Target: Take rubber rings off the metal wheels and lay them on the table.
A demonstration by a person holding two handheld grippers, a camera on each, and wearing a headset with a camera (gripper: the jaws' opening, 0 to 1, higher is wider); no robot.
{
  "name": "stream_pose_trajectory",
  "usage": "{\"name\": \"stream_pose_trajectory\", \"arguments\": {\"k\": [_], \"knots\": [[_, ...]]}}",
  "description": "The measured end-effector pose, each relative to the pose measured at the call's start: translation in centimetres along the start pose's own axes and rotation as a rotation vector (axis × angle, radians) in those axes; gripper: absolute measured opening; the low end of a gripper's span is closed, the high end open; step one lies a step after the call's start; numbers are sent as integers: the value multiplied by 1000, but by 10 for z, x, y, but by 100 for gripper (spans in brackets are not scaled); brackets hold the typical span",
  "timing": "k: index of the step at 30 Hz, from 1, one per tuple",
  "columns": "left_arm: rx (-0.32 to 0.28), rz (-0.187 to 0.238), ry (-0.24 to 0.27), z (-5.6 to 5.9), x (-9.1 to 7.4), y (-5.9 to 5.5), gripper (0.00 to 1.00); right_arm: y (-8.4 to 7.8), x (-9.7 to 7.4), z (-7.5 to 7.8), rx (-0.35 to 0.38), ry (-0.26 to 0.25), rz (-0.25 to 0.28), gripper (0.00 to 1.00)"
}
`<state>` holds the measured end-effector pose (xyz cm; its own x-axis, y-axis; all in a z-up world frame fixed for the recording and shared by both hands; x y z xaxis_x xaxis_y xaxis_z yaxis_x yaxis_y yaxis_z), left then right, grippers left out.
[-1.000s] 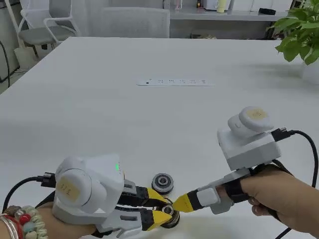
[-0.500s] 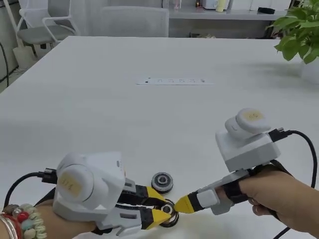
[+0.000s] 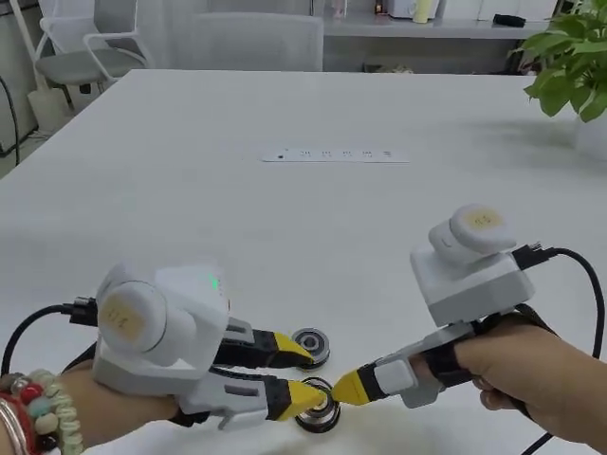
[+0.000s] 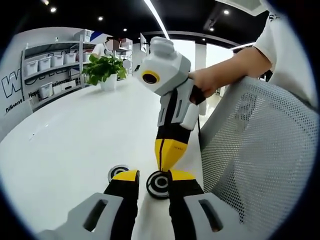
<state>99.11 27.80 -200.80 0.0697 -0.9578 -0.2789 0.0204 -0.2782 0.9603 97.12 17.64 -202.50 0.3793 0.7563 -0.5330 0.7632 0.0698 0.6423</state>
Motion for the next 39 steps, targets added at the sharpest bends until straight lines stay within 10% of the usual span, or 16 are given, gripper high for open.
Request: {"name": "stream_pose_trajectory", "arguments": {"k": [23, 39], "knots": [[59, -32, -113, 14, -26, 40, 71, 3, -3, 0, -59, -13, 2, 0], [67, -19, 25, 14, -86, 66, 90, 4, -3, -2, -81, -5, 0, 0]]}}
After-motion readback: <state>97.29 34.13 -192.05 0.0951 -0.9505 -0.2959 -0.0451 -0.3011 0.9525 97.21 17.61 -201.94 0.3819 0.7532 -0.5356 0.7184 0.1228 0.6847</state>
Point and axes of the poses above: the centre of the closed fingertips' face, and the gripper's own axes: x roughly forward along the fingers, z roughly to its right, y roughly out of its top, the point moved 6 cm from there along -x, roughly backward along the fingers, and after that the axes turned 12 degrees about z, right-handed, at the moved point
